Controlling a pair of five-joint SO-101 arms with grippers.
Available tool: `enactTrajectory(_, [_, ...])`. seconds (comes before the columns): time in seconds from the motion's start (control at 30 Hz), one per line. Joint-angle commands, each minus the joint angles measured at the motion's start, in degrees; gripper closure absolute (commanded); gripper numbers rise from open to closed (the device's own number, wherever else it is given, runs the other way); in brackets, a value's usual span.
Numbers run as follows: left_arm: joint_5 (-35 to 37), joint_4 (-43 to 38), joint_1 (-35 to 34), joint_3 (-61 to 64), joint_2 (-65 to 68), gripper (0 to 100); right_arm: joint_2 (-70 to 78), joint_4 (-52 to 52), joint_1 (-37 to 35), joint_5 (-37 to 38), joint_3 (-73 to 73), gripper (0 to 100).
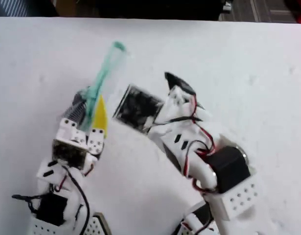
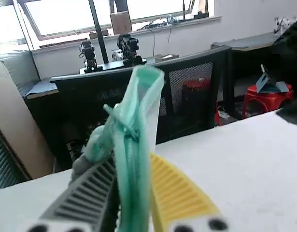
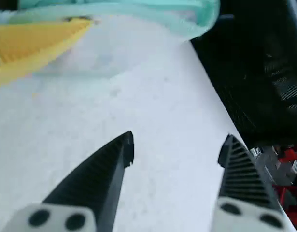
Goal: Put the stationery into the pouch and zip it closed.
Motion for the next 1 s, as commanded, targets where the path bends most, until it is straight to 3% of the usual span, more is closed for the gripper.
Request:
enactTrajectory(0.0, [-6.15, -7.65, 2.24, 5.01, -0.66, 98, -0.31, -5.41, 3.38, -8.35, -0.79, 76.2])
enactTrajectory(0.13, [-19.52, -11.60, 13.05, 15.03, -0.66, 98, -0.48, -6.90, 7.60, -13.10, -0.97, 78.7])
enactTrajectory(0.27, [-25.67, -2.46, 25.63, 15.03, -0.22, 98, -0.31, -6.29, 8.75, -16.18, -2.46, 78.9])
enactTrajectory(0.37, [-27.60, 1.85, 30.81, 15.03, -0.31, 98, -0.22, -2.51, 7.34, -19.34, -5.89, 78.9])
enactTrajectory(0.57, [-29.01, 2.73, 30.90, 15.03, -0.13, 98, 8.92, 12.18, -3.03, -21.27, -14.42, 78.9])
enactTrajectory(0.77, [-30.51, 4.40, 30.90, 15.03, -0.13, 98, 29.67, 26.77, -3.65, -21.27, -29.54, 79.0])
enactTrajectory(0.97, [-30.51, 4.40, 30.90, 15.03, -0.13, 98, 41.71, 26.51, -4.97, -20.92, -29.89, 79.0])
